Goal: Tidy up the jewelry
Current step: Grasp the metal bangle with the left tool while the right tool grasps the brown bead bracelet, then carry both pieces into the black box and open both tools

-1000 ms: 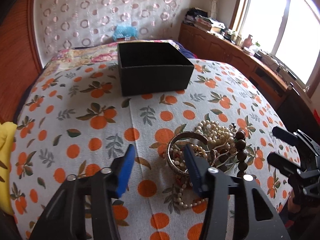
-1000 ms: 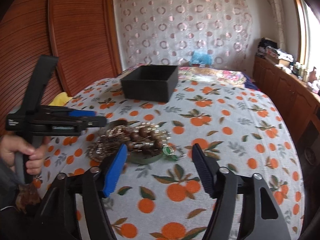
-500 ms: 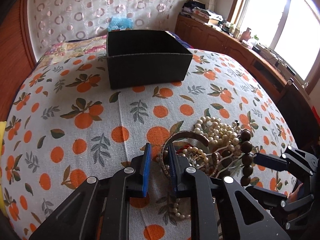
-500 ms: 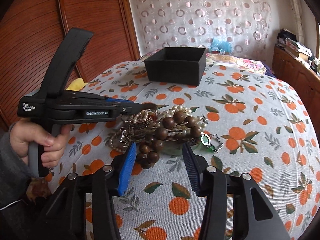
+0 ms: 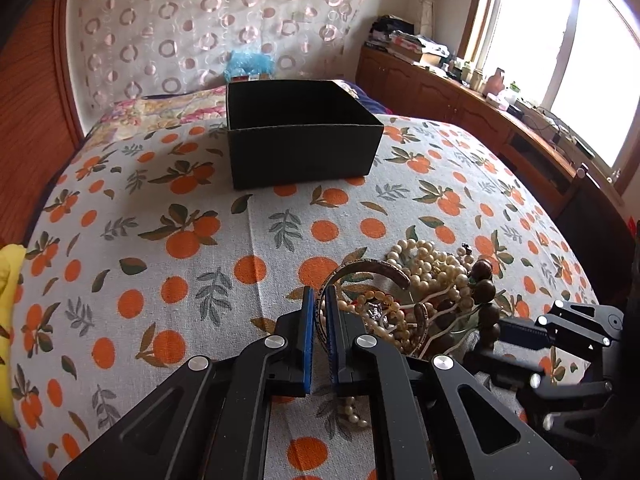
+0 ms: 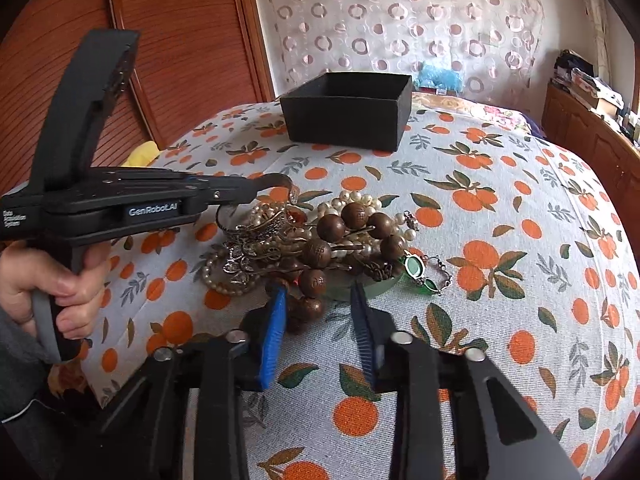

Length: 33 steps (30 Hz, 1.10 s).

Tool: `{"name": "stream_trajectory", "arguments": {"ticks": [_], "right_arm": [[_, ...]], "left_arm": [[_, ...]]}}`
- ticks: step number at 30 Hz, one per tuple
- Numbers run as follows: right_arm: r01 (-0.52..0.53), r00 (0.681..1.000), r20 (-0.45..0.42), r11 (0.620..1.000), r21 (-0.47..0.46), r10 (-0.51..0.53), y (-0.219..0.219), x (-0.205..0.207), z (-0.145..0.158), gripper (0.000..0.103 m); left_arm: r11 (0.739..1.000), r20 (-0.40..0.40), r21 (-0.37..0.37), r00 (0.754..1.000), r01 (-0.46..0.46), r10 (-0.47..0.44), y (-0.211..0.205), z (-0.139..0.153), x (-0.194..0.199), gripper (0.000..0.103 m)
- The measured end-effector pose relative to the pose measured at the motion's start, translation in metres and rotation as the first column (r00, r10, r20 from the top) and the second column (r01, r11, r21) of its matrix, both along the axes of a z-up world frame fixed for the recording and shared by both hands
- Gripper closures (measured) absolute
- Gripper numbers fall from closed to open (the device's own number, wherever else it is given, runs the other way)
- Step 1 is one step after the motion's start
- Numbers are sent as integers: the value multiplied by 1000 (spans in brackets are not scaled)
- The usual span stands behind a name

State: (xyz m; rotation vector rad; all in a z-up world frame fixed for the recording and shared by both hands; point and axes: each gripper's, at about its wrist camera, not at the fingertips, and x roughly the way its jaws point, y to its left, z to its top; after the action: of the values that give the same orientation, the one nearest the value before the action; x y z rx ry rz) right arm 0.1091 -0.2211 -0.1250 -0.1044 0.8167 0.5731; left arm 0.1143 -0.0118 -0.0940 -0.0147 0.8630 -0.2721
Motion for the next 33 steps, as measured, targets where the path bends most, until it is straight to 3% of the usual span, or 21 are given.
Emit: {"name": "stream_trajectory", "arguments": {"ticks": [15, 27, 33], "right_arm": [[88, 980, 179, 996, -7, -85, -43, 9, 60, 88], [98, 954, 286, 995, -29, -86, -53, 24, 106, 88], [61, 953, 298, 998, -32, -48, -41, 43, 117, 88]], "left_arm": [[999, 8, 25, 1000, -24, 24, 2, 0, 3, 98], [998, 110, 22, 992, -58, 56, 11, 34, -1, 98], [997, 137, 24, 988, -70, 66, 17, 46, 7, 98]]}}
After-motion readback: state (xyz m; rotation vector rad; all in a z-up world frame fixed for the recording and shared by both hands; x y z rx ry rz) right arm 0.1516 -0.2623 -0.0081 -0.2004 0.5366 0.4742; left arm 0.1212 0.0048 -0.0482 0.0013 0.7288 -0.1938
